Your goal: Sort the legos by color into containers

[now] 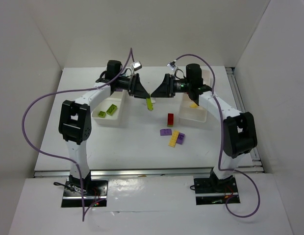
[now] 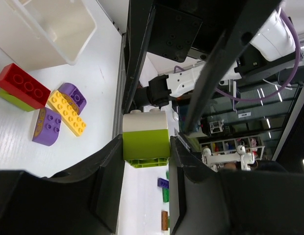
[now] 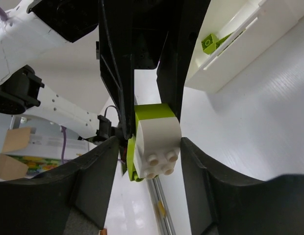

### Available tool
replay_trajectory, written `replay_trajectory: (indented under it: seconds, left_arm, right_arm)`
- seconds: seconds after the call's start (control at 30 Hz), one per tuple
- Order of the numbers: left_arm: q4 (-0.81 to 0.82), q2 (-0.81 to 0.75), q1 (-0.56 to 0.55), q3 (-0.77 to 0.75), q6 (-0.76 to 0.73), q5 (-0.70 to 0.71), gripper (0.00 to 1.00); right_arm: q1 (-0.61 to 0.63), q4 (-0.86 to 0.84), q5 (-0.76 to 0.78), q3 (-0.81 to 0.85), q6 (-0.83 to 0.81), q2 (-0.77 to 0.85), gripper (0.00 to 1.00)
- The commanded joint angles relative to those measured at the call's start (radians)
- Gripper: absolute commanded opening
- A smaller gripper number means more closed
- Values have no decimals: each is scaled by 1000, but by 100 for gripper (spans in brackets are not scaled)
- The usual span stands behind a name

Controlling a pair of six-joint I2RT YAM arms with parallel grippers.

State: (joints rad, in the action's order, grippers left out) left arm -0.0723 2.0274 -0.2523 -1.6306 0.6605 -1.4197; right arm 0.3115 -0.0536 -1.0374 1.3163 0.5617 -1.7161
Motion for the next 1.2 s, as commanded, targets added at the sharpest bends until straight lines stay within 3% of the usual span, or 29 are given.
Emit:
replay_trajectory:
  seconds: [0.0,0.17,0.3,0.4,0.5,0.57,0.63,0.73,0.9,1.17]
  left_arm:
    - [65,-45,-2,-18,-12,-47,0]
    - [104,-55,-2,-9,10,-47,0]
    - [129,-55,-2,-9,34,-47,0]
    - [155,-55,-2,-9,45,-47,0]
    - [177,-55,-2,-9,67,-47,0]
    - [177,-55,-2,-9,67,-47,0]
    - [177,-55,-2,-9,67,-47,0]
    - [186,-45,-2,-9,76,-47,0]
    - [161,-36,-2,-9,67,-47,0]
    - [60,-9,18,-28,-9,-25,0]
  right_arm:
    - [1,-57,-36,-2,12,-11,59]
    - [1,-57,-36,-25,12,-11,47]
    - [1,-57,-47,-25,12,-2,47]
    - [1,-37,-58,-25,1,-22,55]
    - [1,-37,-58,-25,-8,-22,54]
    - [1,-16,-58,-25,-17,-31,49]
    - [1,-15,-56,-25,-17,-31,33]
    - [1,-5,-38,-25,-26,-31,20]
    - [-20,78,94,-35,-45,19,12]
    - [-63,205,378,-75,-99,148,11]
